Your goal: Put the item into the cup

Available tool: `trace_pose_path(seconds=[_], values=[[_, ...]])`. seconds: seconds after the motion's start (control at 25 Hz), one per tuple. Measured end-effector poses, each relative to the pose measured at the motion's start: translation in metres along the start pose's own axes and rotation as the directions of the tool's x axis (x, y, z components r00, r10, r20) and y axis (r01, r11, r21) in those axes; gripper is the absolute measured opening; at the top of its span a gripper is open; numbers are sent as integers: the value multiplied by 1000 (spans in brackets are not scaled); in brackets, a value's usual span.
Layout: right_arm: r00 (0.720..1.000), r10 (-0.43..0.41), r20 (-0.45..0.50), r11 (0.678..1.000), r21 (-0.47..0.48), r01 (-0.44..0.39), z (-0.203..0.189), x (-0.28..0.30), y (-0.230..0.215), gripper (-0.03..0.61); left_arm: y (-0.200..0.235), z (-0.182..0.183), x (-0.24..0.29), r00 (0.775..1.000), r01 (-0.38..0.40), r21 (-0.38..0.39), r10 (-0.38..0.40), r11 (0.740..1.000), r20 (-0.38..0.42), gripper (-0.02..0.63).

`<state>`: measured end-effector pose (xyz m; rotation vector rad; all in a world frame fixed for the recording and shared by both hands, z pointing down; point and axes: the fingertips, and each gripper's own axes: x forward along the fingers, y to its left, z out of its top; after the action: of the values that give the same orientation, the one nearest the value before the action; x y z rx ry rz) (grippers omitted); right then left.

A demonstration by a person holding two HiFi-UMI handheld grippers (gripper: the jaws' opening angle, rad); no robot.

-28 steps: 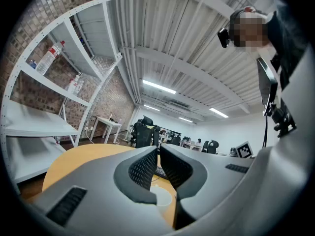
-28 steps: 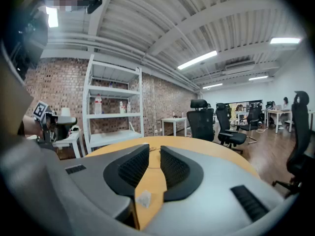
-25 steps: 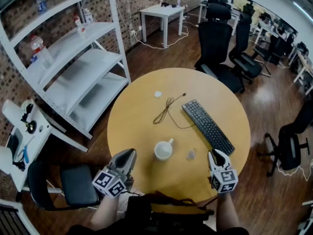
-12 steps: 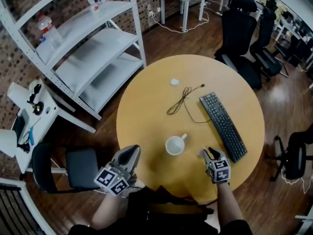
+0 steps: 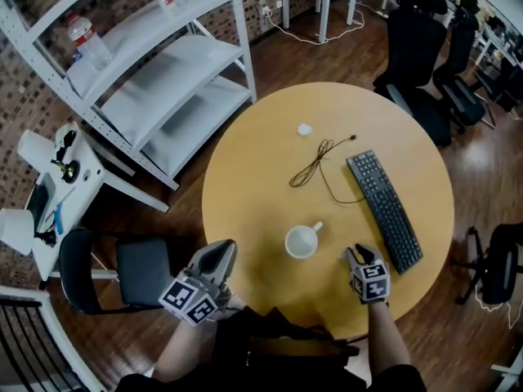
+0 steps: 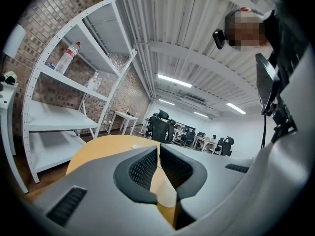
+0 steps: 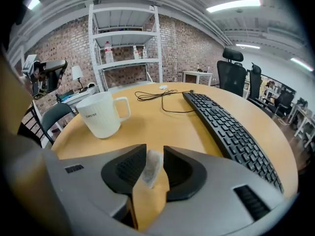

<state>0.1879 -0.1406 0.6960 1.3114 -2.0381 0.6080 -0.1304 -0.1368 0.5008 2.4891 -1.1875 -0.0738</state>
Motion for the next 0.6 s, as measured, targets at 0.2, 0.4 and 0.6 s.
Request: trace_pose_path(seconds=[0.2, 0.4, 0.6], values=[[999, -24, -26, 1000, -12, 24, -3, -4, 3, 7, -3, 2, 3, 1000, 17, 4, -17, 1000, -2, 12], [999, -28, 37, 999, -29, 29, 22, -20, 8, 8, -5, 2, 6, 999, 36, 3, -36, 999, -4, 12], [988, -26, 152, 995, -89, 40, 72, -43, 22, 8, -6, 5, 7, 998, 55, 8, -55, 998, 13, 12]])
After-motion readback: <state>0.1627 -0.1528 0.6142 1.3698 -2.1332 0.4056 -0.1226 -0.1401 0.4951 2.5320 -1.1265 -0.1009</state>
